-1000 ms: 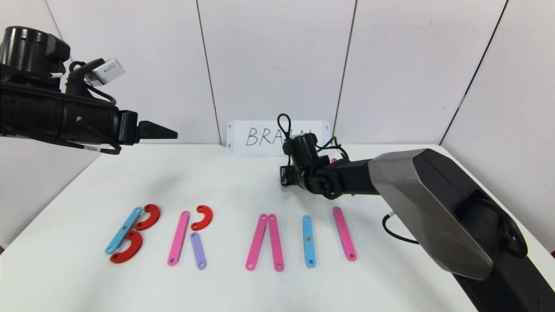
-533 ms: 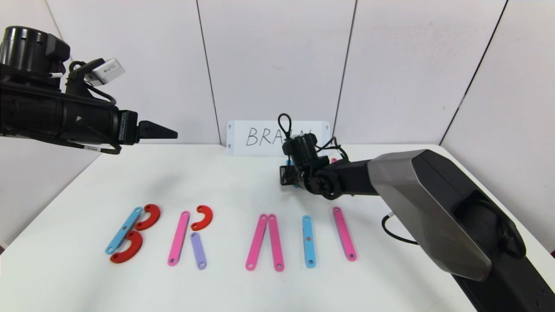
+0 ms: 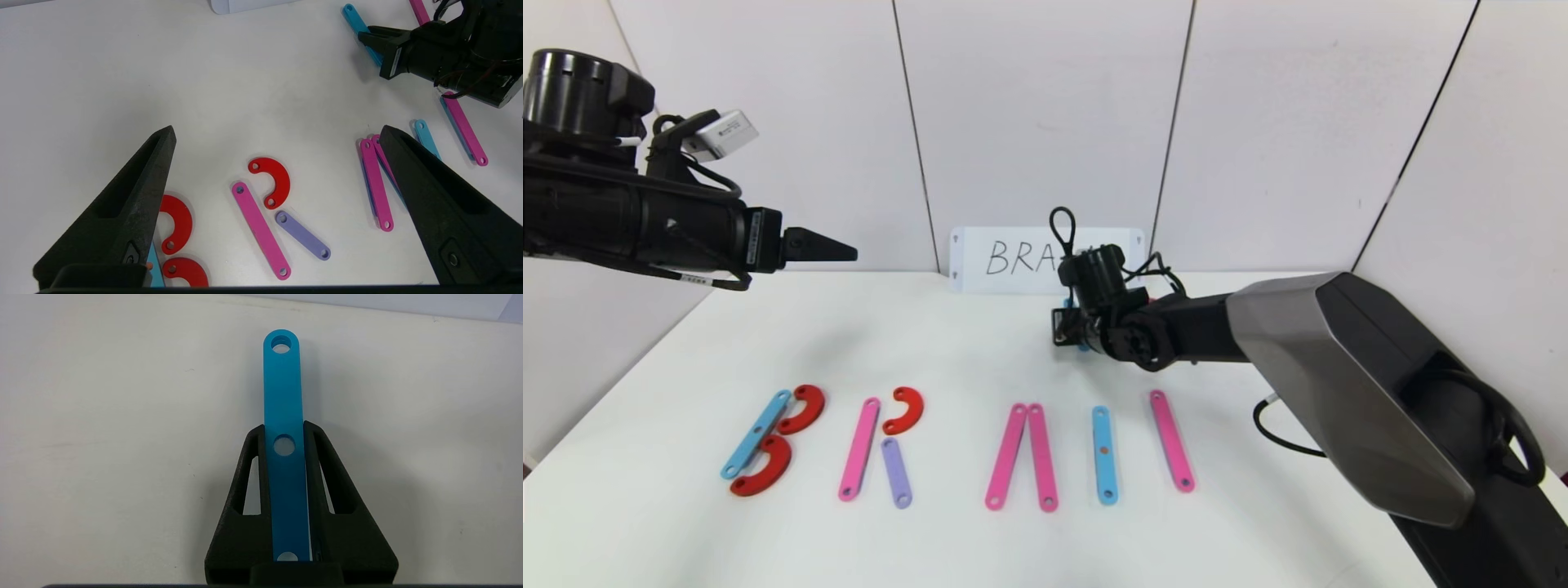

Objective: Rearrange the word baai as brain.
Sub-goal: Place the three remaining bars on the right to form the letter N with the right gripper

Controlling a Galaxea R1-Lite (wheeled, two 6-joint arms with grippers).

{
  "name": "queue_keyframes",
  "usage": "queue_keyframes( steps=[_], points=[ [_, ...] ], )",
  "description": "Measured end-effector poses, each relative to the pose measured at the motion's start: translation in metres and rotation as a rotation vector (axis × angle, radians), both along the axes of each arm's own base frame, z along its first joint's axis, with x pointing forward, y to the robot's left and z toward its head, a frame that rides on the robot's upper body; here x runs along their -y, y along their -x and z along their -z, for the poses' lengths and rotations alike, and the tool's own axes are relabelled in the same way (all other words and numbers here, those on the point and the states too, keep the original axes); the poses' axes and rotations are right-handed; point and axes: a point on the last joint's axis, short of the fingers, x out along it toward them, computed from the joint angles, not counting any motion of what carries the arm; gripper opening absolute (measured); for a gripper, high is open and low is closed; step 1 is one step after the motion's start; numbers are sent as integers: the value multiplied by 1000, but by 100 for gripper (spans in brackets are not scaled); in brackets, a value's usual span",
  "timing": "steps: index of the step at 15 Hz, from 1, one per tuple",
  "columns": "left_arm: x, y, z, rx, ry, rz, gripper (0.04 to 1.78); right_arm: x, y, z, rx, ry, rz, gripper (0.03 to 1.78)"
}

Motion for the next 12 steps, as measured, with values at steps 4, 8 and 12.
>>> queue_keyframes(
  steps=[4, 8, 12],
  points=[
    [0, 0, 0, 0, 0, -1, 174, 6, 16, -25, 1, -19, -31, 27],
    [0, 0, 0, 2, 1, -1, 174, 24, 45, -53, -25, -25, -73, 27],
    [0, 1, 0, 1, 0, -1, 174, 66, 94, -81, -79, -21, -179, 27]
  ],
)
